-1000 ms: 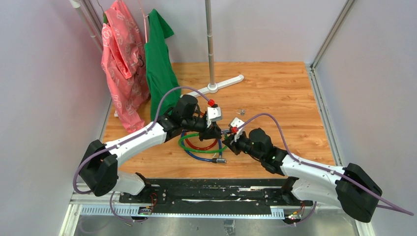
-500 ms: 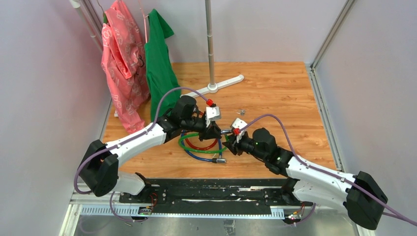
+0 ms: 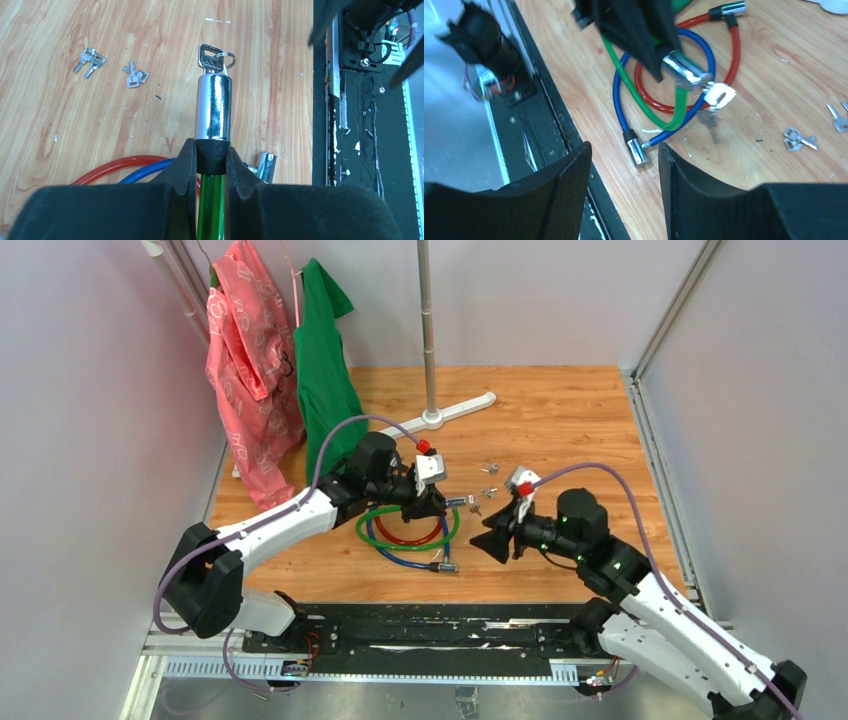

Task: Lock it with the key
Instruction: Lock the lock.

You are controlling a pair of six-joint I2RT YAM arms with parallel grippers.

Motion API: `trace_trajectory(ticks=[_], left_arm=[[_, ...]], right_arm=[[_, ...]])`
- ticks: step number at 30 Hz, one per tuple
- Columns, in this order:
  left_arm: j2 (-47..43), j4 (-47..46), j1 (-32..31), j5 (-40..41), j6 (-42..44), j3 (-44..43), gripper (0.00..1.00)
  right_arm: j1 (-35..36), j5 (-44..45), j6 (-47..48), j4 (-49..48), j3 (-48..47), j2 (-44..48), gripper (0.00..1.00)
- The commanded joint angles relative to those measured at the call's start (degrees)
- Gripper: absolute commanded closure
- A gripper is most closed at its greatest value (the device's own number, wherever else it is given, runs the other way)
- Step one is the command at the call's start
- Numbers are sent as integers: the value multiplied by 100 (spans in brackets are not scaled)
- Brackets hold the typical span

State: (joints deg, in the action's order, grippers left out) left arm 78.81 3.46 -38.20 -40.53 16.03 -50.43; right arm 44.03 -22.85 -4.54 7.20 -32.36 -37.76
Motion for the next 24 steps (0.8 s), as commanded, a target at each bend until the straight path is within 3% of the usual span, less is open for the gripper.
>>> trace_trajectory(ticks=[1,7,12,14,24], left_arm=[[143,508,58,241,295,274,100],[43,499,51,203,456,378,100],[-15,354,15,164,427,442,100],[-32,335,13,137,410,447,100],[-54,279,-12,81,298,452,100]], right_arm=[[-1044,-856,-1048,484,-497,1,45],[-2969,-2291,-2178,36,-1255,-1293,49],[-2995,-2966,-2177,-1175,-962,-1672,50],[-2969,-3064,-1750,-1411,-819,-1691,51],[-2648,-3206,-1492,-1169,-803,-2594,53]])
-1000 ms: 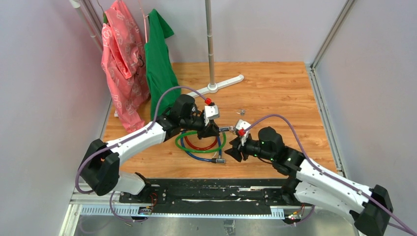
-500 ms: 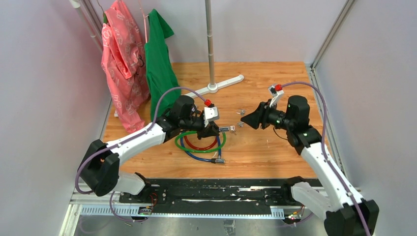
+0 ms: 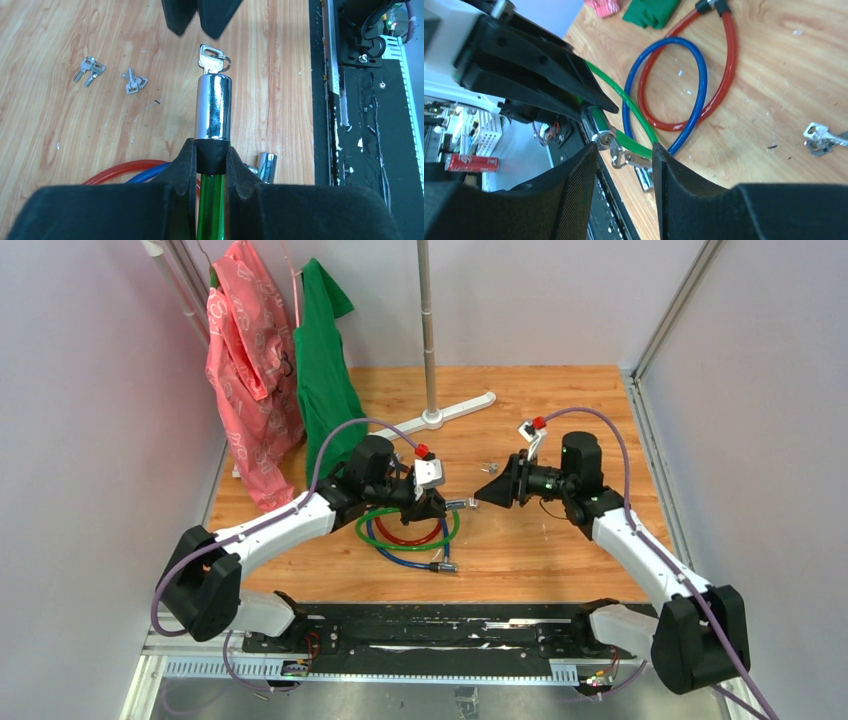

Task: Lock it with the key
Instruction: Lock the lock.

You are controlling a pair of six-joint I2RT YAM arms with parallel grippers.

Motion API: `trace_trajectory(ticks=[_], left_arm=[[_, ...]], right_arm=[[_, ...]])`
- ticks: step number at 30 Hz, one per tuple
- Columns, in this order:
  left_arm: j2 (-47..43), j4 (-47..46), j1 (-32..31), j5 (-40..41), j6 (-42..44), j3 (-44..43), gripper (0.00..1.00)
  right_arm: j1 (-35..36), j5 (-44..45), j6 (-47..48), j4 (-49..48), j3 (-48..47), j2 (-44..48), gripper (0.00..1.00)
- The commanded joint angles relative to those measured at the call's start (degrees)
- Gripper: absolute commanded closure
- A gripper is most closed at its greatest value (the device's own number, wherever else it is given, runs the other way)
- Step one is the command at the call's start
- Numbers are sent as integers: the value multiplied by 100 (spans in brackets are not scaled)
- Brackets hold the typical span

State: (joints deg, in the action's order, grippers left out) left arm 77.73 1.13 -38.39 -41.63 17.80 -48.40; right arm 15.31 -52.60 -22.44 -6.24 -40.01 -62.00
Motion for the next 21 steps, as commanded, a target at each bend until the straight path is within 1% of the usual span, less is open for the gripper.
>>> trace_trajectory(ticks=[1,2,5,8,14,19,21], left_arm=[[56,504,1,182,106,252,100],[53,503,-6,176,102,257,100],[66,495,-23,173,79,261,100],[74,478,-37,190,91,261,100],[83,504,-63,194,83,244,100],[74,529,-80,250,96,234,100],[75,522,-96,344,102,226,100]], right_arm=[[255,-175,344,244,-75,-172,54],[261,-157,326,280,-101,-184,59],[266,-328,110,295,-69,-266,65],[283,-351,-164,250,81,-333,67],[351,-354,-727,-153,158,-383,69],[505,-423,-794,311,39,-523,84],[512,-462,-946,532,12,-584,95]])
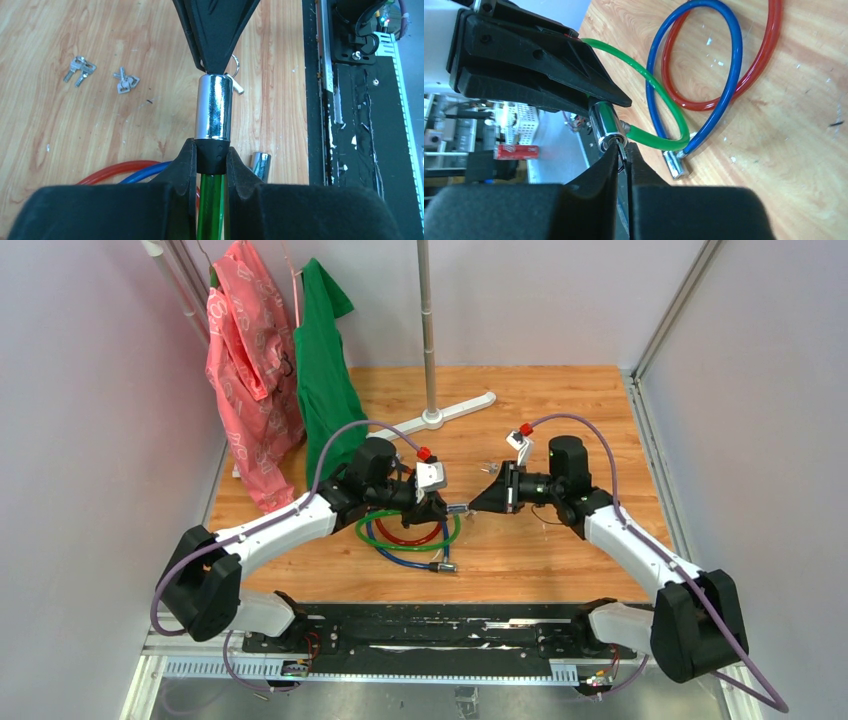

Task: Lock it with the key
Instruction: Lock the lock.

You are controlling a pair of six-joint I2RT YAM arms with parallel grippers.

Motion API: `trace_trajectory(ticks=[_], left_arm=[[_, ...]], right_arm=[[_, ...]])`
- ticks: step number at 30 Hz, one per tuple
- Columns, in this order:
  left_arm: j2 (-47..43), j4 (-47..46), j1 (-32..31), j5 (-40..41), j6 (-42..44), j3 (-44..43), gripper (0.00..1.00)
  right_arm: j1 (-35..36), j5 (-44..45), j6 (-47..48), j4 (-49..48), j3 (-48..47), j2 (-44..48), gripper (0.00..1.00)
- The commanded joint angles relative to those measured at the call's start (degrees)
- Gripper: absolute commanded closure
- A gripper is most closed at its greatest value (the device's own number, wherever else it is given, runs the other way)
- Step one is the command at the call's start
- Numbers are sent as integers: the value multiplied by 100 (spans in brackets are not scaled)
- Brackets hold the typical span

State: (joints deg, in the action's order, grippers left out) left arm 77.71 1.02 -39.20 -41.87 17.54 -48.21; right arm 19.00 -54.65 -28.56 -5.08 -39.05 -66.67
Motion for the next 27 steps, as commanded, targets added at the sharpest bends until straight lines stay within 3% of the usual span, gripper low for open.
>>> trace_trajectory(ticks=[1,4,8,12,16,24,27], left_arm=[[75,536,-22,418,138,214,100],[69,531,-26,485,151,240,100],[43,526,-34,487,135,266,100],[34,514,-44,495,149,249,100],[29,441,-52,472,155,282,100],[-3,431,-73,435,173,277,100],[-26,437,-70,435,210,306,100]], right_arm=[[147,-250,-474,466,-77,-125,99],[150,-259,-1202,489,-25,-157,100],[145,-129,-1835,1283,-108,-129,100],[139,-179,-2896,1135,-12,0,100],[133,164,-3126,1541,-133,310,100],[-9,196,-4408,908,323,594,100],[-36,349,-3570,1632,13,523,79]])
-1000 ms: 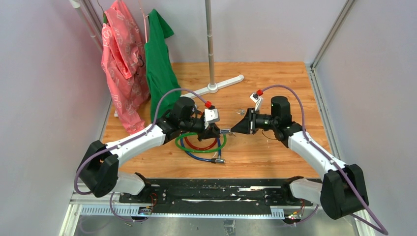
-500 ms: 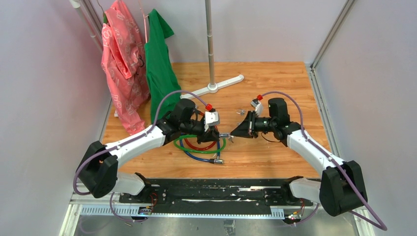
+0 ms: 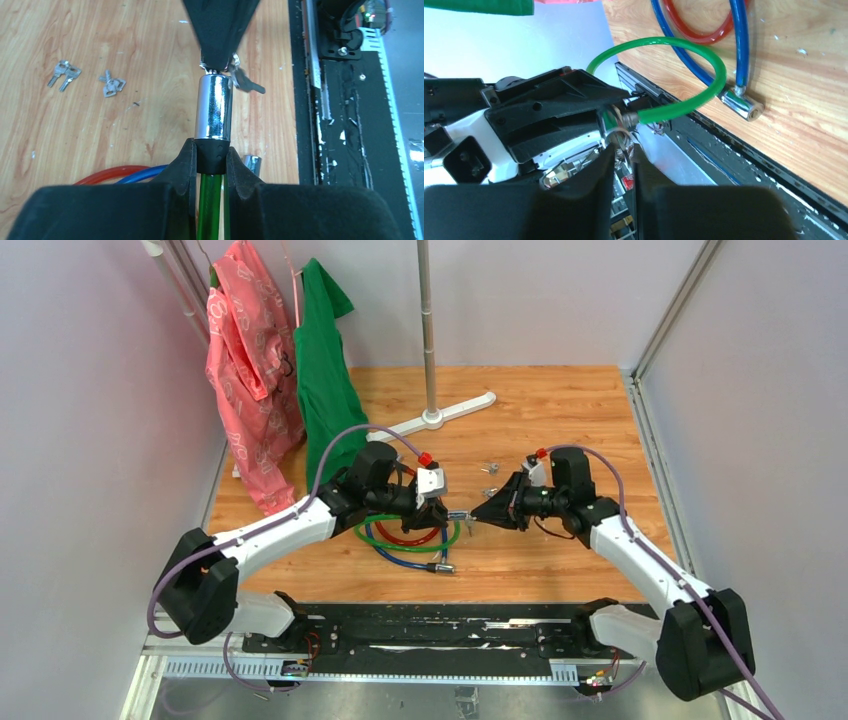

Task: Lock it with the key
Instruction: Lock the lock.

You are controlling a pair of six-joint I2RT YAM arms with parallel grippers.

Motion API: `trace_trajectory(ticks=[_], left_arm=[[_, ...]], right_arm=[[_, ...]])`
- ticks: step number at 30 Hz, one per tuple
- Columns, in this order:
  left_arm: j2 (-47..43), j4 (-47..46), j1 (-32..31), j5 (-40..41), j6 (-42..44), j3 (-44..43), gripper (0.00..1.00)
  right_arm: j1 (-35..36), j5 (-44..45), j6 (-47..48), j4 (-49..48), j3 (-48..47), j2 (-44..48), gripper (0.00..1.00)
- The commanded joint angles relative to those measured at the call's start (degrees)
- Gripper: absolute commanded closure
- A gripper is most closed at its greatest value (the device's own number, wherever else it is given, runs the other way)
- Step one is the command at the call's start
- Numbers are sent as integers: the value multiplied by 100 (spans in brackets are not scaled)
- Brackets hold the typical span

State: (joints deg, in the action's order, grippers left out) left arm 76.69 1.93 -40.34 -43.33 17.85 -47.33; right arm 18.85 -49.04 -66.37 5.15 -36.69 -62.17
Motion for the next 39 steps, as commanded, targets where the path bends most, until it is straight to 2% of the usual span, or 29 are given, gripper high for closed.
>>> trace_trajectory(ticks=[1,3,5,8,10,12,15,17,18,19,21,23,25,27,31,34,39], left_arm=[[68,339,42,570,157,228,100],[50,319,38,531,101,248,100],[35,326,35,501,98,259,100],[40,378,35,510,137,239,100],[47,379,35,497,157,241,100],[61,378,35,492,155,225,100],[70,378,35,485,158,195,100],[64,408,33,476,177,168,100],[50,415,34,470,188,173,100],[39,413,35,474,202,178,100],[35,415,35,467,214,177,100],[30,414,35,453,228,179,100],[35,415,35,441,209,176,100],[39,390,35,424,194,190,100],[22,313,35,387,160,243,100],[2,301,35,377,133,283,100],[17,317,35,327,63,256,100]], right_arm=[[-22,-30,772,1067,-515,54,71],[-28,337,2019,2087,-1265,-17,61],[-31,486,2781,2500,-1814,-29,53],[-39,522,3699,2691,-2188,60,44],[-39,794,4440,2858,-2296,167,35],[-3,1091,5468,2786,-2303,356,34],[540,1727,8833,2061,-1735,1133,36],[1023,1656,11801,1121,-550,2102,36],[1179,1782,13037,401,95,2464,42],[1241,1949,13967,247,407,2603,50],[1317,2400,14936,639,316,2282,51],[1435,2435,16051,820,422,2209,53],[1734,2890,16694,617,511,2081,59],[2137,3564,16760,43,644,1974,63],[2675,3874,17160,-293,910,1860,63],[2955,4322,16892,-723,1141,1939,63],[3068,4559,16665,-772,1282,2077,62]])
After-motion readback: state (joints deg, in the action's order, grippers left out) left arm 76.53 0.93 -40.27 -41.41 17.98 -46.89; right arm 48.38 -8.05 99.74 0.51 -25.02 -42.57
